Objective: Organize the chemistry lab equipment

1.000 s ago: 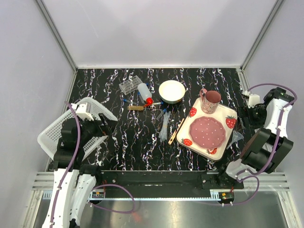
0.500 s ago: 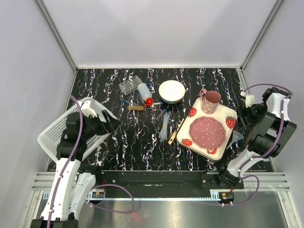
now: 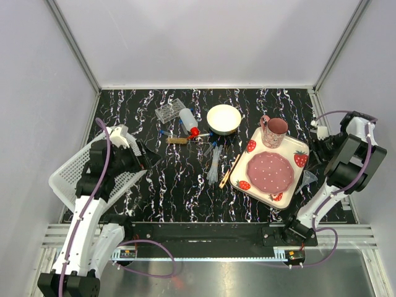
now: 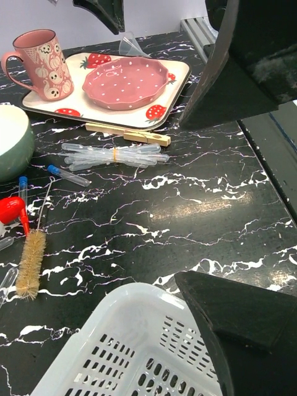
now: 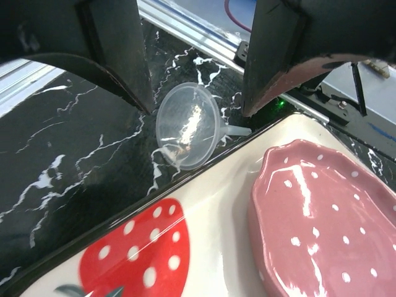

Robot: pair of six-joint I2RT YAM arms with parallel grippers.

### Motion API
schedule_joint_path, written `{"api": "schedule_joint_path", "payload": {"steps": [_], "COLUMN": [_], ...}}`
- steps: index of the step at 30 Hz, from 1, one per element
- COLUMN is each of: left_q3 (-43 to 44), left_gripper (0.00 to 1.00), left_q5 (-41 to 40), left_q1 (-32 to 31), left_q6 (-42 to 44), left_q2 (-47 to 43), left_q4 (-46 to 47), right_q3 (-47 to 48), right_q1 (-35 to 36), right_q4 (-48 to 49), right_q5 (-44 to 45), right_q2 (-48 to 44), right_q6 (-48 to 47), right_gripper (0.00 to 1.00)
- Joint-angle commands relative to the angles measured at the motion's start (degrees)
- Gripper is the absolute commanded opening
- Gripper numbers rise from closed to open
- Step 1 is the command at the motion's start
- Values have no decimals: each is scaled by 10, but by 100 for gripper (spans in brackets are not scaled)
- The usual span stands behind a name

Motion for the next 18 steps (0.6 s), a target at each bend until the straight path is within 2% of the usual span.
{"api": "schedule_joint_path", "payload": {"steps": [1, 18], "left_q3": [22, 3], "left_gripper": [99, 99], "left_q5": [16, 18], "left_q1": [-4, -4], "left_q6": [-9, -2], "left_q2": [-10, -21], "left_q4": [35, 35], "right_q3": [43, -30], "right_q1": [0, 14], "right_q4": [-34, 2], "right_q5": [-18, 17], "right_q2": [20, 8], "right_q6": [-6, 14], "right_gripper": [63, 53]}}
